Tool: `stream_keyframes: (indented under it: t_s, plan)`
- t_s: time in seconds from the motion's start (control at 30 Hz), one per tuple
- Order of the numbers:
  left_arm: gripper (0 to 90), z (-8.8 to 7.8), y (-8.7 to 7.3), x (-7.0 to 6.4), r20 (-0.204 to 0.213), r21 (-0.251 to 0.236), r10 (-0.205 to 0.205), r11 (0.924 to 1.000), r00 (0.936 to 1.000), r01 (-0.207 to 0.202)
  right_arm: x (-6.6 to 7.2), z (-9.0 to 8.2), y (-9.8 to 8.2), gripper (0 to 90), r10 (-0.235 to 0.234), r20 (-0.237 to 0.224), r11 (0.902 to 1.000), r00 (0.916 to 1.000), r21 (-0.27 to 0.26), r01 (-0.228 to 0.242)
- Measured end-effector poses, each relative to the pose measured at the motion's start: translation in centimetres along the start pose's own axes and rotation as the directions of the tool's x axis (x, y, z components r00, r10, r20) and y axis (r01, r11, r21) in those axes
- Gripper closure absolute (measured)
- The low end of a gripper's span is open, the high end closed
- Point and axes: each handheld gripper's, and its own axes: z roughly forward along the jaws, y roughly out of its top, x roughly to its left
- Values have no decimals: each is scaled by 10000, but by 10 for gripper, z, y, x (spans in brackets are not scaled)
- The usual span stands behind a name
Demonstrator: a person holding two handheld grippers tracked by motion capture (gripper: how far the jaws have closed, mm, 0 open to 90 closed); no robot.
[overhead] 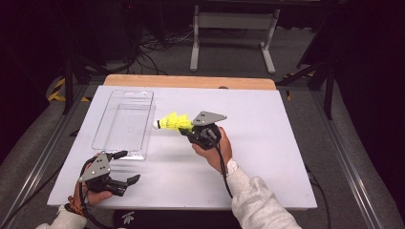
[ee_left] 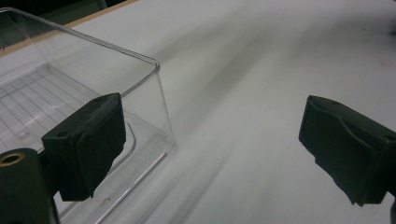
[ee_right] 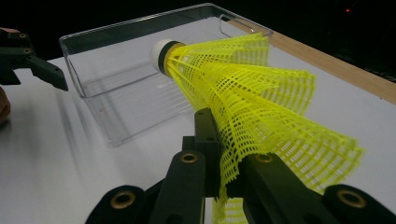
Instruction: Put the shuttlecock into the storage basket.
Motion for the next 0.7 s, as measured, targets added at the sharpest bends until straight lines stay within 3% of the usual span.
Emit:
stream_keyframes:
  t_s: [0.7]
  plan:
    - [80, 0, 0, -1, 27, -1, 17, 10000, 10000, -17, 23, 38, 27, 887, -679, -778, 9972, 9947, 264, 701]
